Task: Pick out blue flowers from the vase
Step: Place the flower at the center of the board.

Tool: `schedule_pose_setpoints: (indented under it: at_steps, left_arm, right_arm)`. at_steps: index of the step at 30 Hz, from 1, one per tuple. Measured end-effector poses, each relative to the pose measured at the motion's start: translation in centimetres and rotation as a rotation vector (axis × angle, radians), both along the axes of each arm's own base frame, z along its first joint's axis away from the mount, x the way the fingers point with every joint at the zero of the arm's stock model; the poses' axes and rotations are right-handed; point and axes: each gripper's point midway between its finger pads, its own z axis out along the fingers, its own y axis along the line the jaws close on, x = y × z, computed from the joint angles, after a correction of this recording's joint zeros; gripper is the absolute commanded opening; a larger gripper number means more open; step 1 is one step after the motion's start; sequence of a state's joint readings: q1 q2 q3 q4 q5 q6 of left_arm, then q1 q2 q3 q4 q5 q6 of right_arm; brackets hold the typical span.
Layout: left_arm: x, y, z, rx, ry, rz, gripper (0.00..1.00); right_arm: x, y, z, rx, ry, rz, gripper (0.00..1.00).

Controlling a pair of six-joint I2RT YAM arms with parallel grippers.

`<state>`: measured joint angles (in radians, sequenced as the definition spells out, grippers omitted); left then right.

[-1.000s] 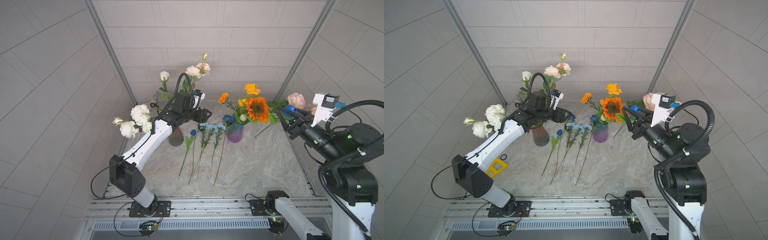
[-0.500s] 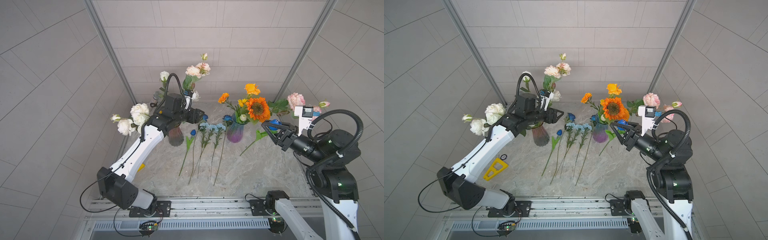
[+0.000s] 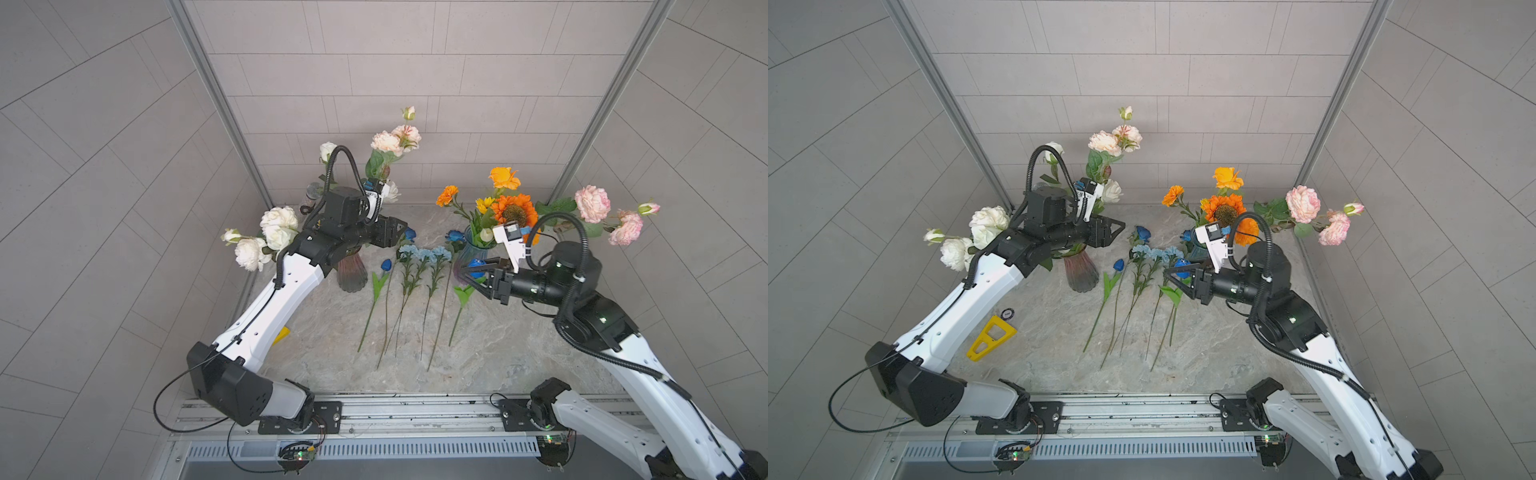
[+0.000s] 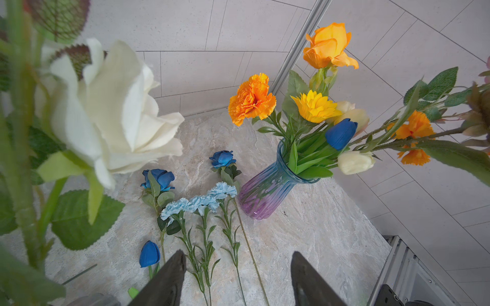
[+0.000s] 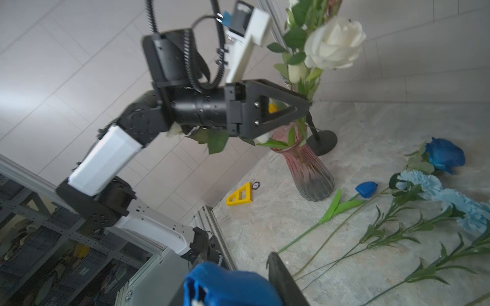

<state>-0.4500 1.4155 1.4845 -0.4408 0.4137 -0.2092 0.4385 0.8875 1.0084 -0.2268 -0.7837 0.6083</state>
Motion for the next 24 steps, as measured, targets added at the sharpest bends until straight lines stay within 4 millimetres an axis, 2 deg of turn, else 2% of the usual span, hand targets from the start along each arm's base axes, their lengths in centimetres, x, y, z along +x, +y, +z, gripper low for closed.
schedule_pose_setpoints:
  at_steps: [3, 6, 14, 18, 24]
  left_arm:
    - [0.0, 0.1, -0.1, 0.005, 0.002, 0.006, 0.67]
    - [-0.1, 0.2, -0.2, 0.010, 0.006, 0.010, 0.67]
    - [-0.2, 0.4, -0.4, 0.023, 0.014, 0.010, 0.67]
    - [-0.2, 0.4, -0.5, 0.025, 0.016, 0.010, 0.67]
    - [-0.2, 0.4, -0.5, 0.031, 0.012, 0.006, 0.67]
  right_arm:
    - [2.7, 0.8, -3.6, -0.003, 0.073, -0.039, 0.39]
    - [5.1, 1.7, -5.8, 0.020, 0.110, -0.069, 0.39]
    - [10.1, 3.9, -8.6, 0.119, 0.154, -0.112, 0.38]
    - [12.3, 4.6, -10.7, 0.148, 0.194, -0.140, 0.38]
    - [14.1, 4.7, -14.6, 0.096, 0.244, -0.208, 0.39]
